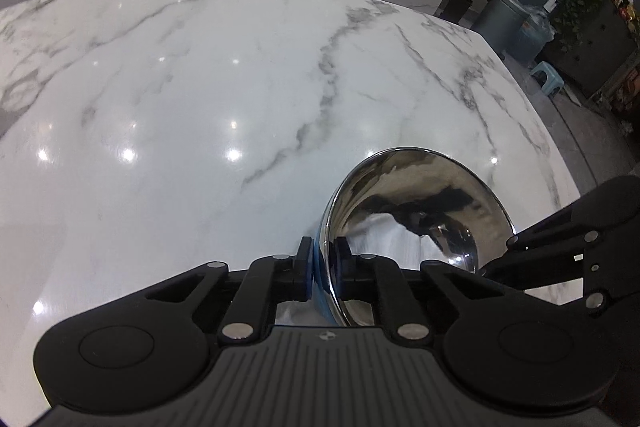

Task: Clean bowl
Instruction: 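Hold the bowl rim with the left gripper while the right gripper wipes the tissue around inside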

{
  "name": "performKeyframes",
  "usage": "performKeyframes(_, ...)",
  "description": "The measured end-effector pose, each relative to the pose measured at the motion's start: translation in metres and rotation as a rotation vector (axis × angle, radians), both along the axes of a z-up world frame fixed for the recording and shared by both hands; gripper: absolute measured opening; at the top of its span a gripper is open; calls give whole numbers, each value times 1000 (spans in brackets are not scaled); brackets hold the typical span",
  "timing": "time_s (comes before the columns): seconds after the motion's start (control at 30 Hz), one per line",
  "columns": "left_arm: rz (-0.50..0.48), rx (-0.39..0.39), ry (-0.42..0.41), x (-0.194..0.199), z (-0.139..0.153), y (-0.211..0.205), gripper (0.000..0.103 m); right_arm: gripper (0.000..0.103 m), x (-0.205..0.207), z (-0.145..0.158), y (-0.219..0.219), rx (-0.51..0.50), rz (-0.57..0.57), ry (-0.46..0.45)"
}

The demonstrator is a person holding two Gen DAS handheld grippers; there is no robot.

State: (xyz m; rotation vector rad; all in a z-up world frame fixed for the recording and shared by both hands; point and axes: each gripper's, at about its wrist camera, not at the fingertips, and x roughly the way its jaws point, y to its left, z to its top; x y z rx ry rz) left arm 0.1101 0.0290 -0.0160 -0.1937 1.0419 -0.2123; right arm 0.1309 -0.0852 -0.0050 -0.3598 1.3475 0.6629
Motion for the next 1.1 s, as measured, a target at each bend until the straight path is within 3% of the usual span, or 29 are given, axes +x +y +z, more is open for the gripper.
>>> performKeyframes(0.07, -6, 13, -6, -1, 1, -2, 9, 11, -3, 0, 4, -33, 35, -22)
performKeyframes(0.2, -16, 34, -17, -3, 2, -4, 10, 11, -29, 0, 24, -275, 253, -229)
performKeyframes(0.3, -13, 30, -16, -3, 2, -3, 10, 11, -34, 1, 23, -307, 273, -265)
performKeyframes(0.47, 12, -7, 5, -2, 1, 2, 12, 11, -20, 5, 7, -222, 173, -202)
performKeyframes(0.57, 13, -27, 59, -1, 1, 6, 35, 11, -13, 7, 0, -191, 138, -171)
performKeyframes(0.63, -3, -39, 104, -1, 0, 7, 40, 11, -9, 8, -6, -171, 115, -147)
performKeyframes(0.8, -48, -61, 140, -6, 0, 5, 39, 11, 2, 12, -19, -103, 58, -98)
performKeyframes(0.9, -64, -84, 151, -6, -1, 4, 25, 11, 6, 14, -24, -79, 41, -82)
performKeyframes(0.97, -65, -80, 143, -5, 0, 2, 23, 11, 5, 15, -25, -74, 44, -75)
performKeyframes(1.1, -36, -15, 96, 1, 1, -2, 13, 11, 5, 12, -23, -16, 28, -2)
